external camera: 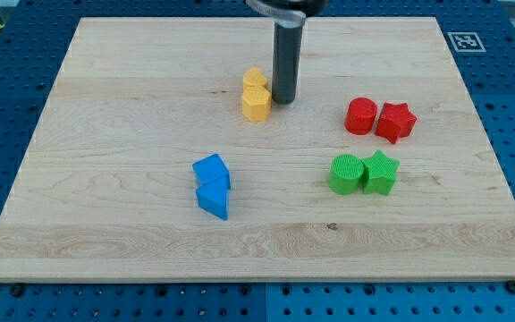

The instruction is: Separate the heart from the hexagon

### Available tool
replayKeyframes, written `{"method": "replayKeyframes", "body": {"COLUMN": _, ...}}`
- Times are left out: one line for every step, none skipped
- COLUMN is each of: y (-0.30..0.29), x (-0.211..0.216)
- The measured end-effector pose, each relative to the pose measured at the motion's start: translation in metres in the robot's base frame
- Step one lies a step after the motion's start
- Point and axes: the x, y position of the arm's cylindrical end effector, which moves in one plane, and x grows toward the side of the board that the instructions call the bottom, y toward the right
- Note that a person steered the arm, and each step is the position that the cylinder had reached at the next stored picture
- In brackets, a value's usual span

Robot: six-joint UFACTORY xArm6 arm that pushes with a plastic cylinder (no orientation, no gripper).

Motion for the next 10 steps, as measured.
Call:
{"method": "replayKeyframes", "body": {"y": -0.004, "x": -0.015}}
{"method": "replayKeyframes", "body": {"y": -0.006, "x": -0.012}}
{"method": "replayKeyframes", "body": {"y": -0.006, "x": -0.007}}
{"method": "replayKeyframes", "body": {"y": -0.006, "x": -0.005}}
{"method": "replayKeyframes", "body": {"y": -0.013, "x": 0.006}}
{"method": "replayKeyframes", "body": {"y": -0.039, "x": 0.007}}
{"method": "replayKeyframes", "body": {"y": -0.066, "x": 0.008}}
{"method": "replayKeyframes", "body": {"y": -0.094, "x": 0.008}}
{"method": "replayKeyframes", "body": {"y": -0.112, "x": 0.004}}
{"method": "replayKeyframes", "body": {"y": -0.119, "x": -0.01}}
